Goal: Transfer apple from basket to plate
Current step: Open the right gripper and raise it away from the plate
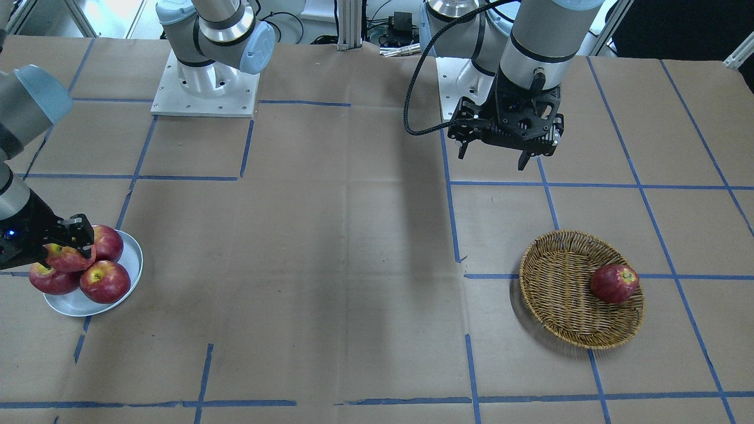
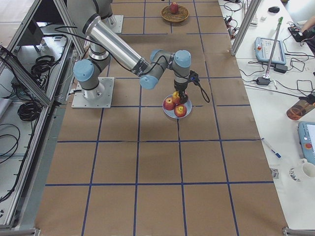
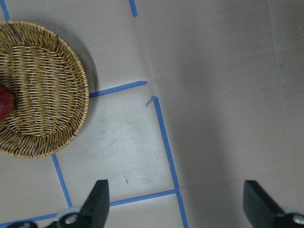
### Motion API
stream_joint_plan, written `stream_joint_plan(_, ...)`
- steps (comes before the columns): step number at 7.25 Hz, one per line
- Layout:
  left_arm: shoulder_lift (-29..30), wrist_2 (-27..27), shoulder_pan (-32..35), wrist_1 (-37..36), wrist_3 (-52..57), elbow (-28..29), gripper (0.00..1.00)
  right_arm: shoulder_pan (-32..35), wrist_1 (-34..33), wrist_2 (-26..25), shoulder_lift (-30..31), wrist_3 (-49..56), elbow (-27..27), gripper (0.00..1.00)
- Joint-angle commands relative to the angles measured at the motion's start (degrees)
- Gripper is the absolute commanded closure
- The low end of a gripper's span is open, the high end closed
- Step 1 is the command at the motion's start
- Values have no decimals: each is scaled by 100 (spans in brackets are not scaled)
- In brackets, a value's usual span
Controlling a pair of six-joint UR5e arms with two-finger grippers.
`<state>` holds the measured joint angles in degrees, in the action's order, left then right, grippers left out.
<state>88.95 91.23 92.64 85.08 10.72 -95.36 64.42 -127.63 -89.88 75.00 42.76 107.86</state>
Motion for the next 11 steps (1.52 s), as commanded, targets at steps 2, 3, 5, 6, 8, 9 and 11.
stream_joint_plan(2, 0, 0, -9, 0, 0, 0, 2, 44, 36, 41, 146, -100, -238, 0)
stream_joint_plan(3, 0, 0, -9, 0, 0, 0, 2, 132, 297, 50, 225, -180, -518, 0)
stream_joint_plan(5, 0, 0, 0, 0, 0, 0, 2, 613, 1174, 41, 461, -748, -1089, 0)
stream_joint_plan(6, 0, 0, 0, 0, 0, -9, 2, 955, 1910, 32, 672, -1465, -1379, 0)
stream_joint_plan(8, 0, 0, 0, 0, 0, 0, 2, 1676, 2907, -11, 1111, -3030, -1540, 0)
stream_joint_plan(9, 0, 0, 0, 0, 0, 0, 2, 2019, 3162, -29, 1261, -3515, -1549, 0)
stream_joint_plan(11, 9, 0, 0, 0, 0, 0, 2, 2669, 3402, -11, 1464, -4650, -1575, 0)
